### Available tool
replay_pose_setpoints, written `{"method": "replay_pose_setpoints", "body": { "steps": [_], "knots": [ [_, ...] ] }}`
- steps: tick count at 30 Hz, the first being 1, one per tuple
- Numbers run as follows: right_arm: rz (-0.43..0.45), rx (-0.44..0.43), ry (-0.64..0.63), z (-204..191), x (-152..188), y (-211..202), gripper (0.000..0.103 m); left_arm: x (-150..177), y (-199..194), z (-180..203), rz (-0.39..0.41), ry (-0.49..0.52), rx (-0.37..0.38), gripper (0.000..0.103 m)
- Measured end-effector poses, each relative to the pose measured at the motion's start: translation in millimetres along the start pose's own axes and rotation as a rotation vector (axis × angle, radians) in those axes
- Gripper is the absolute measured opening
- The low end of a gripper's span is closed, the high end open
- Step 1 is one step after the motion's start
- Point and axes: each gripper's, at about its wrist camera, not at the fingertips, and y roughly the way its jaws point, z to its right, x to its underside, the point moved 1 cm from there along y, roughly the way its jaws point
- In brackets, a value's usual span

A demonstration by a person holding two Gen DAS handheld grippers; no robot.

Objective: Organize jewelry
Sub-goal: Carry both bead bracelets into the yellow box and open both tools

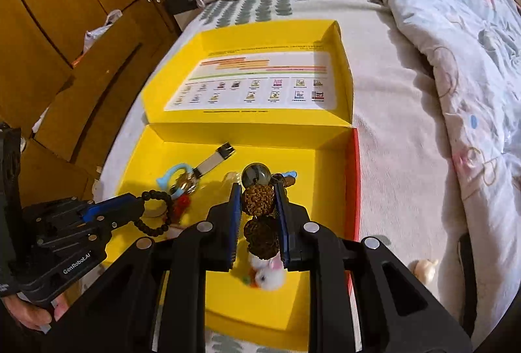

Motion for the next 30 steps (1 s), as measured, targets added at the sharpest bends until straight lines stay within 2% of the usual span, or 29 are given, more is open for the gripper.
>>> {"method": "replay_pose_setpoints", "body": {
  "steps": [7, 11, 14, 23, 25, 27, 30],
  "knots": [
    [-0.012, -0.024, -0.019, -3, -14, 29, 0.02, -24, 19, -5, 0.0, 0.0, 0.006, 0.01],
    [-0.031, -0.053, -0.003, -1, -22, 47, 0.02, -34, 47, -19, -0.04, -0.015, 0.003, 0.01],
    [-0.052, -0.046, 0.012, 3, -24, 61, 0.02, -34, 60, -25, -0.07, -0.006, 0.029, 0.01],
    [-0.104, -0.002, 0.033, 20, -11, 95, 0.022, -28, 72, -46, -0.082, -0.039, -0.055, 0.01],
    [-0.101, 0.017, 0.023, 20, -11, 95, 0.028, -26, 70, -49, -0.08, -0.041, -0.074, 0.01],
    [-0.101, 0.038, 0.0, 16, -11, 92, 0.03, -26, 66, -50, -0.067, -0.038, -0.099, 0.014],
    [-0.085, 0.086, -0.043, 12, -10, 80, 0.053, -27, 55, -50, -0.035, -0.034, -0.136, 0.036]
  ]
}}
